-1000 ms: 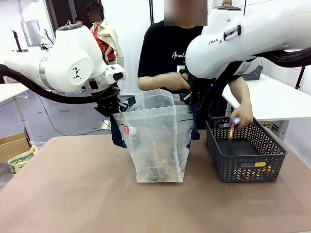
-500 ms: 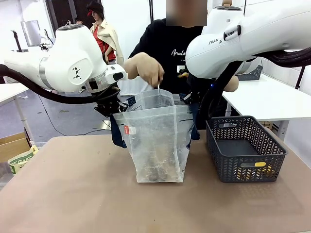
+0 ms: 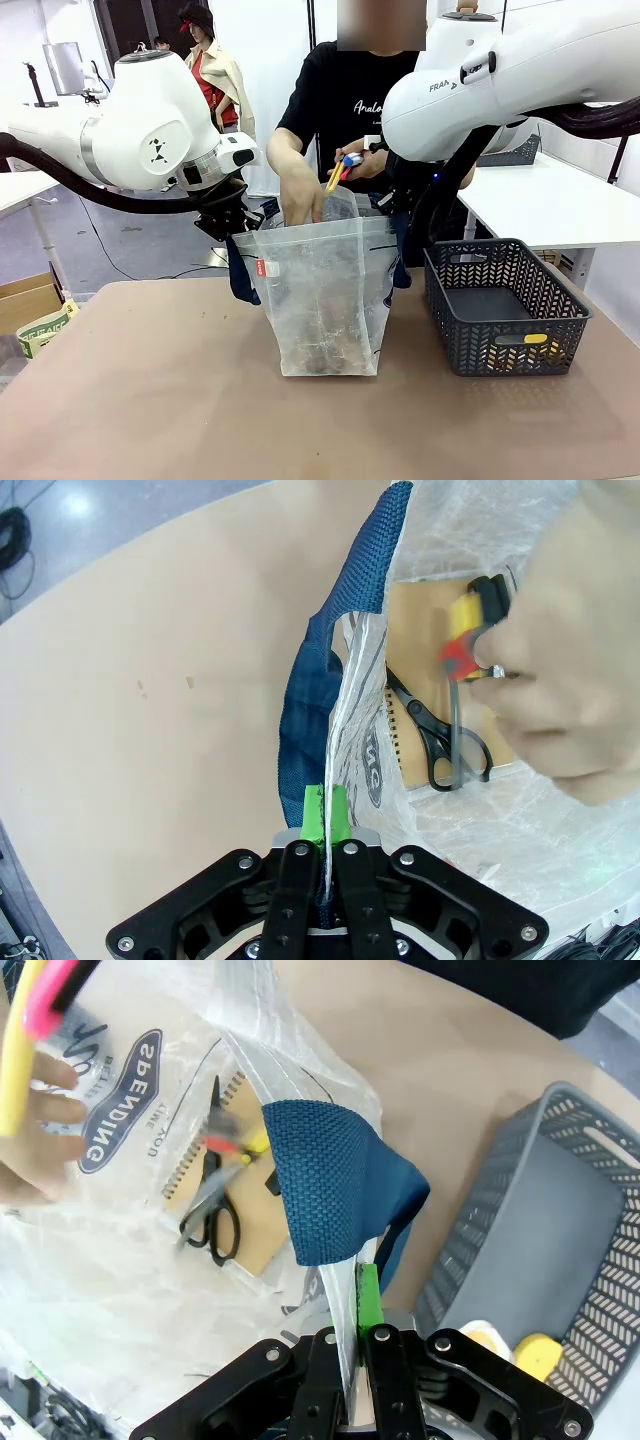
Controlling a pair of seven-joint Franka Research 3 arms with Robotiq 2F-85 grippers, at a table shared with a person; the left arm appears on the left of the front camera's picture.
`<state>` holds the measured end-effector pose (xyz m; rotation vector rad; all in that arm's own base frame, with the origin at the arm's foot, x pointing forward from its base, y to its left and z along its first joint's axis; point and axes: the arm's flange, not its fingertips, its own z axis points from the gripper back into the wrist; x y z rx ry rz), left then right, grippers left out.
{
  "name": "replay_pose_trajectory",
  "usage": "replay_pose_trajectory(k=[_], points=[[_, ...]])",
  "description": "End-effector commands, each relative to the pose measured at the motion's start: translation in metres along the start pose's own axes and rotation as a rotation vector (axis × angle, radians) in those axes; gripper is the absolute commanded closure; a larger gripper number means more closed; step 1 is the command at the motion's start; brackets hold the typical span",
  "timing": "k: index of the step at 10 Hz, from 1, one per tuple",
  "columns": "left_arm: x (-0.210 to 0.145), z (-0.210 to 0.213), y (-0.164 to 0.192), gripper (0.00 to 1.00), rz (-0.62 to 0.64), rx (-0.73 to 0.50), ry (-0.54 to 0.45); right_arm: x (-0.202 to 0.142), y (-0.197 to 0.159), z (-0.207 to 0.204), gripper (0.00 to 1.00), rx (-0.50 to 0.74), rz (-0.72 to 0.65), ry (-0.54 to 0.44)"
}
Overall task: Transfer purchased items from the store into the shopping bag.
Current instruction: Move the Reusable shopping bag to the right side of the table.
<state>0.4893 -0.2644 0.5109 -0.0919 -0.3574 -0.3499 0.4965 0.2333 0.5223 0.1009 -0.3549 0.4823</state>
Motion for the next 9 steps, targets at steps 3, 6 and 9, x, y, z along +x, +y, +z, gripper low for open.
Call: replay_pose_trajectory(k=[3,6,9], points=[[0.0003,0.0004,0.0011,1.0,0.005,-0.002,-0.002,0.0001,-0.0005,0.001,1.0,-0.001,-0.001,-0.002],[0.0003,0.0004,0.0011,1.0,0.005,-0.002,-0.002,0.0001,-0.0005,0.001,1.0,-0.001,-0.001,-0.002],[0.0003,0.0004,0.0011,1.0,0.005,-0.002,-0.002,0.0001,-0.0005,0.001,1.0,-0.001,-0.001,-0.002]])
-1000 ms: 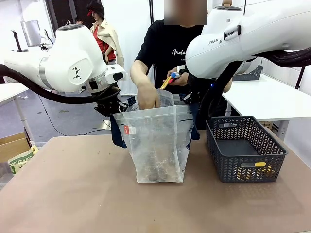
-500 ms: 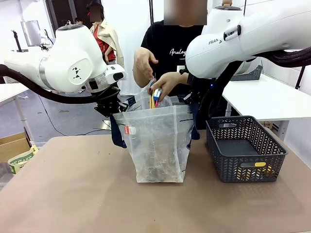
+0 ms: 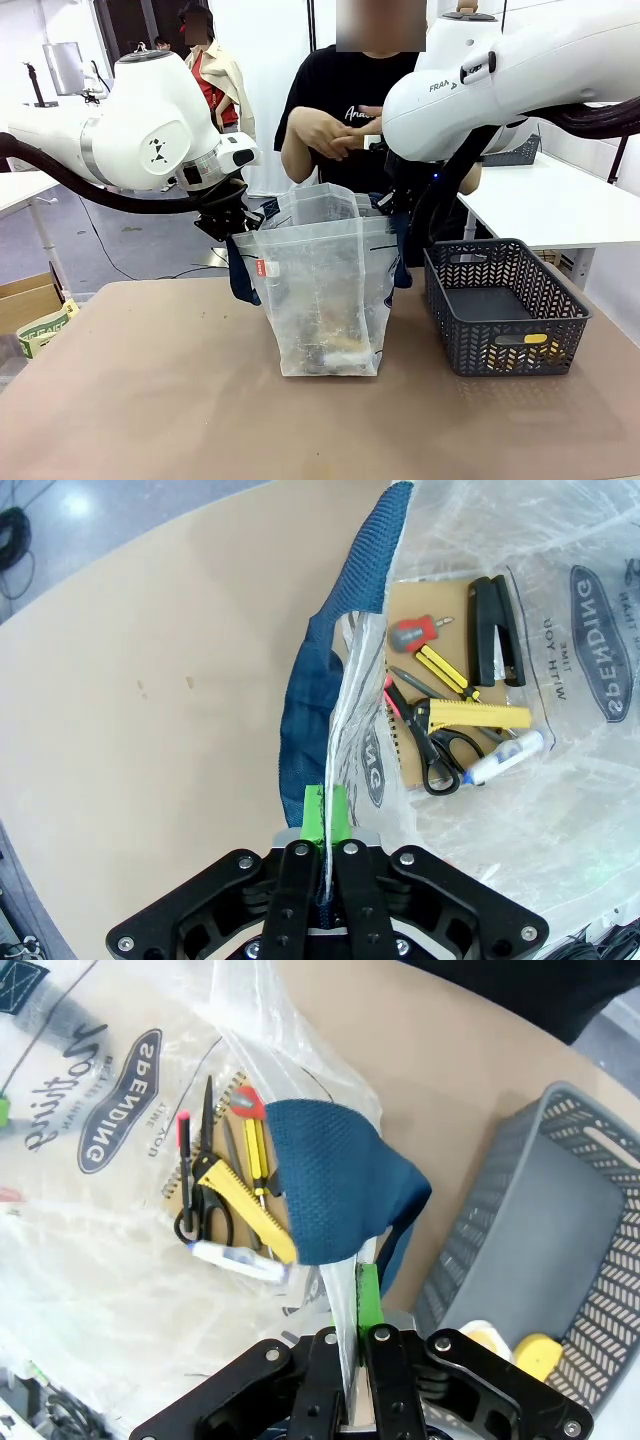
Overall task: Transfer purchased items from the store into the shopping bag.
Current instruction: Move the Reusable shopping bag to the right side of the table.
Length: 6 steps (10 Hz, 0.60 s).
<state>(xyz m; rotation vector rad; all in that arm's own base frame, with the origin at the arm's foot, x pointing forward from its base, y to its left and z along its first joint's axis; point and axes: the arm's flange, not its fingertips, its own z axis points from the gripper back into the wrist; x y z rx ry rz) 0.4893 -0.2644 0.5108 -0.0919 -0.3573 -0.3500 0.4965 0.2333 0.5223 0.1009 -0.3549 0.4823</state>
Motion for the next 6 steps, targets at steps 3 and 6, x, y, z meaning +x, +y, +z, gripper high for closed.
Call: replay_pose_trajectory(k=[3,6], points=[[0.0003,0.0005,0.0012,1.0,0.005,-0.002,-0.002,0.0001,-0.0005,0.001,1.0,-0.001,-0.001,-0.002],[0.0003,0.0005,0.0012,1.0,0.005,-0.002,-0.002,0.0001,-0.0005,0.001,1.0,-0.001,-0.001,-0.002]])
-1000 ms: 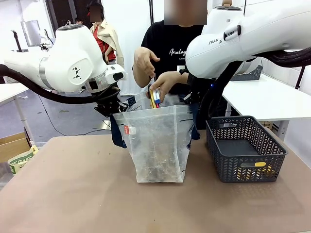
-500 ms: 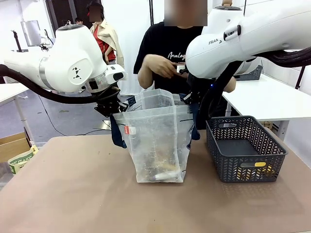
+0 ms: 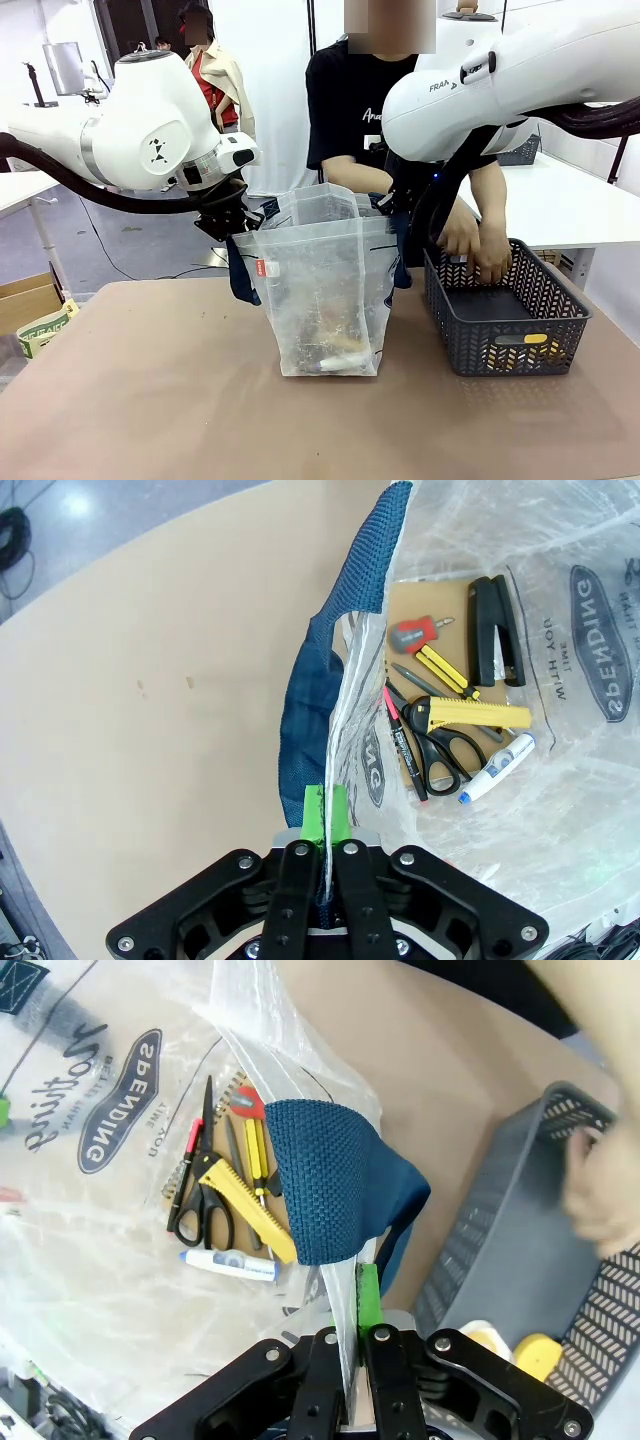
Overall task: Transfer purchased items from the store into the shopping bag.
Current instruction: Move the Reusable shopping bag to the right side of the table.
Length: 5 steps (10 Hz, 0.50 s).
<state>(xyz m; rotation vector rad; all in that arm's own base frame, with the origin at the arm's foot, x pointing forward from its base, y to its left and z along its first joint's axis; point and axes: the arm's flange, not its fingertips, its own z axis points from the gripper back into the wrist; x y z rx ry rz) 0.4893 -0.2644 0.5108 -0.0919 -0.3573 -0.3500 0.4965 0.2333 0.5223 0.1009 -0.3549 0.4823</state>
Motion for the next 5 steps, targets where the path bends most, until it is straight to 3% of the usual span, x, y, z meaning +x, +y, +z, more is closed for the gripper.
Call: replay_pose_trajectory(k=[1,5], points=[[0.0003,0.0005,0.0012,1.0,0.005,-0.002,-0.002,0.0001,-0.0005,0.001,1.0,-0.001,-0.001,-0.002],[0.0003,0.0005,0.0012,1.0,0.005,-0.002,-0.002,0.0001,-0.0005,0.001,1.0,-0.001,-0.001,-0.002]])
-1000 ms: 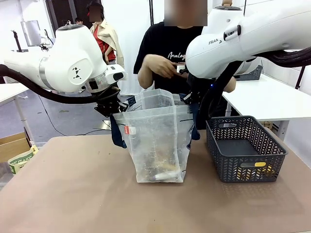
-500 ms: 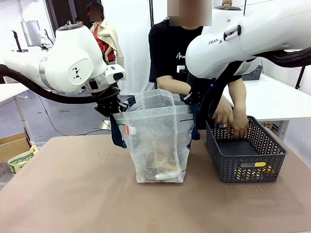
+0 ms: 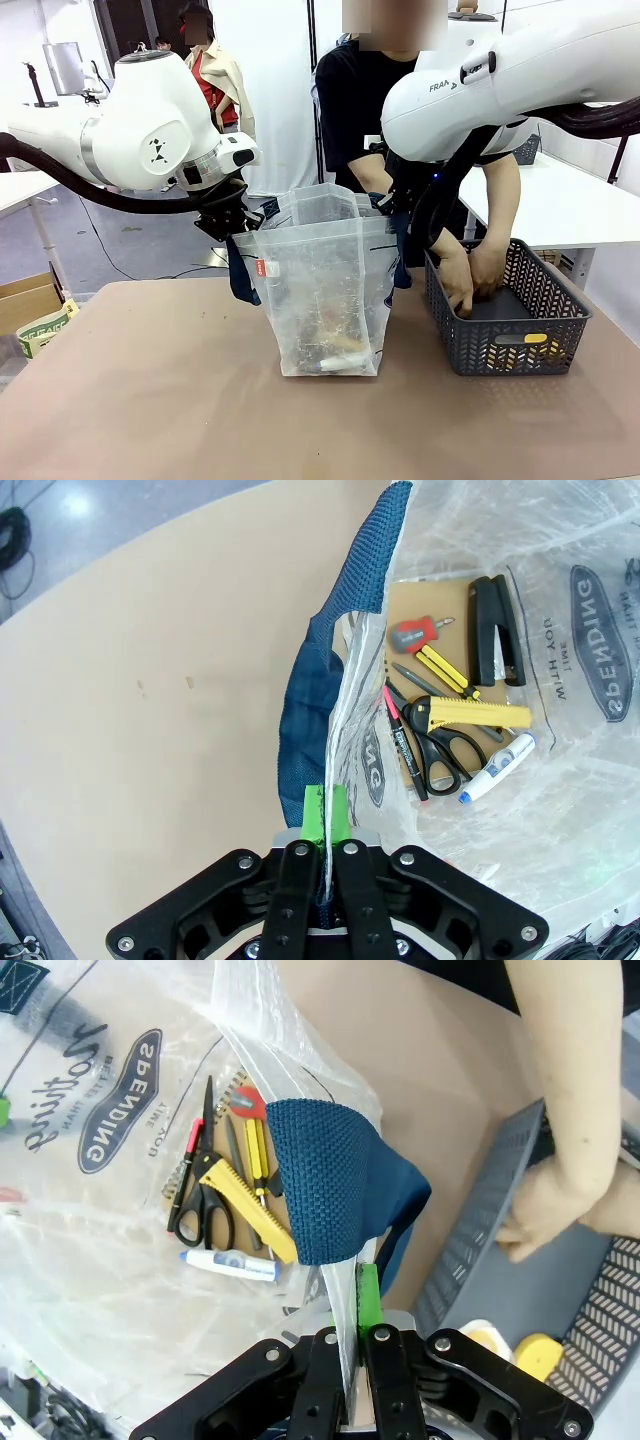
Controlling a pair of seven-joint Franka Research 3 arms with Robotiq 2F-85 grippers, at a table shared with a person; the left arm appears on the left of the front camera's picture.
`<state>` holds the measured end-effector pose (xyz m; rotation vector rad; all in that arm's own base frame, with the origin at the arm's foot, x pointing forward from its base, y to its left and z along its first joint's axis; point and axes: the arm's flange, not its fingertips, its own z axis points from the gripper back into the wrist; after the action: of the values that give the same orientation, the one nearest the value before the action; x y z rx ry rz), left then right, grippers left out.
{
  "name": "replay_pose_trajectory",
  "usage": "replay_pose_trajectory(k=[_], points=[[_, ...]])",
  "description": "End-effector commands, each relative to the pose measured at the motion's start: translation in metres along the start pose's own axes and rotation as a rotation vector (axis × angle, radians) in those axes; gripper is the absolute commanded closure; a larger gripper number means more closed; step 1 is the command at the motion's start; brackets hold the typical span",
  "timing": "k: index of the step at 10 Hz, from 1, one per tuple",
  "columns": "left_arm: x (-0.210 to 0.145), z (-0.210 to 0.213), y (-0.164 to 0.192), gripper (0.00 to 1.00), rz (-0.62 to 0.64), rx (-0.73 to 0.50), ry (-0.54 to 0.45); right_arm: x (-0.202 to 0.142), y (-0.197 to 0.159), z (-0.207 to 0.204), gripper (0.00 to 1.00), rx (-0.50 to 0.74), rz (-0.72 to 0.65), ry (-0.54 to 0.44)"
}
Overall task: Transfer purchased items from the store into the shopping bag.
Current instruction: Move the Reusable shopping bag to the right side of the table.
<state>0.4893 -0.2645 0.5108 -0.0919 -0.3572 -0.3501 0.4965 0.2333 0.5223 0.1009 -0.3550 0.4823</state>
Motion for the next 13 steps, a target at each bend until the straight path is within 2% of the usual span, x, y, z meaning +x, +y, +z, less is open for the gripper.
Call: replay_pose_trajectory(k=[1,13], points=[[0.0003,0.0005,0.0012,1.0,0.005,-0.002,-0.002,0.0001,-0.0005,0.001,1.0,-0.001,-0.001,-0.002],[0.0003,0.0005,0.0012,1.0,0.005,-0.002,-0.002,0.0001,-0.0005,0.001,1.0,-0.001,-0.001,-0.002]])
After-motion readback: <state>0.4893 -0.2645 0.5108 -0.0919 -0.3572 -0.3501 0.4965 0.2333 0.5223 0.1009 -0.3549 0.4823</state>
